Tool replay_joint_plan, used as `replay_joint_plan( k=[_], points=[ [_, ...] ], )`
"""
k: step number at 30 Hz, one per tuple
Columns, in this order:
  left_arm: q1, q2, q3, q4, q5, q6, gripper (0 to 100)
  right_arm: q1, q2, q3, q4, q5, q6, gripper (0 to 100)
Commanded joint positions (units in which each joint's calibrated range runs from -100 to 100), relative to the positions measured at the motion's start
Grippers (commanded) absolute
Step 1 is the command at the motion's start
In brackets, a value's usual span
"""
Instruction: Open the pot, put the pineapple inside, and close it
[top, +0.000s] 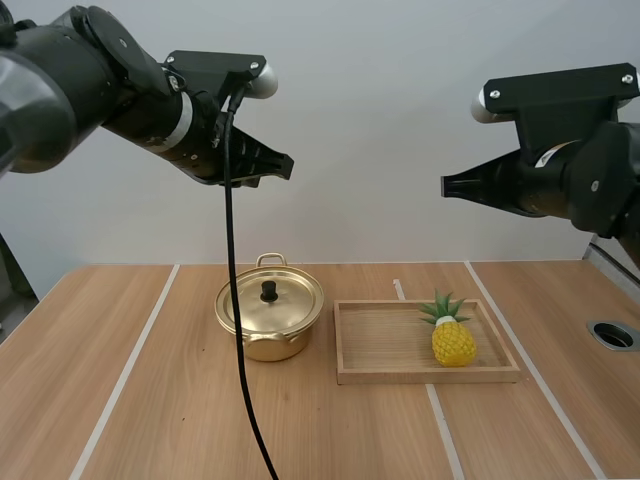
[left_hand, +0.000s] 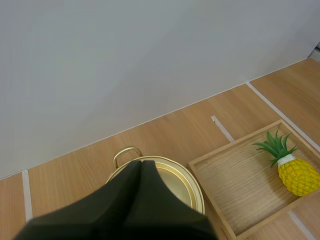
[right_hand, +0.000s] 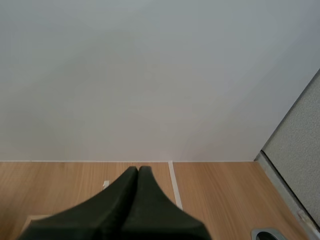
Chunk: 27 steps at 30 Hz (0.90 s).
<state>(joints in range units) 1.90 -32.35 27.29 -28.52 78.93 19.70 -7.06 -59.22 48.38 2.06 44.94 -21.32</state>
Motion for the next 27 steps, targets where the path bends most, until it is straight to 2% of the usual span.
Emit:
replay_joint_plan(
  k=[1,3,6,8,9,11,16,21,27],
  points=[
    [0.03,-0.15,-0.41,-0.16,-0.14,0.19,17,-0.2,-0.11,-0.44,-1.53,1.62,-0.31,0],
    [0.03,-0.15,-0.41,-0.16,0.28,0.19,37,-0.2,-0.11,-0.44,-1.67,2.02,-0.31,0],
    [0.03,-0.15,-0.41,-0.16,0.63,0.19,76,-0.2,-0.11,-0.44,-2.06,2.19,-0.31,0],
    [0.03,-0.15,-0.41,-0.05,0.96,0.19,93,-0.2,-0.11,-0.44,-2.06,2.19,-0.31,0],
    [0.03,-0.15,-0.41,0.03,1.43,0.19,97,-0.2,-0.11,-0.44,-2.06,2.19,-0.31,0],
    [0.03,-0.15,-0.41,0.13,2.98,0.19,99,-0.2,-0.11,-0.44,-2.06,2.19,-0.31,0],
    [0.03,-0.15,0.82,0.0,4.28,0.95,99,-0.2,-0.11,-0.44,-2.06,2.72,-0.31,0],
    [0.03,-0.1,6.41,-0.8,-4.35,4.65,99,-0.2,-0.11,-0.44,-2.06,2.72,-0.31,0],
    [0.03,-0.1,12.94,-5.08,-13.69,9.65,99,-0.2,-0.11,-0.44,-2.06,2.57,-0.31,0]
  ],
)
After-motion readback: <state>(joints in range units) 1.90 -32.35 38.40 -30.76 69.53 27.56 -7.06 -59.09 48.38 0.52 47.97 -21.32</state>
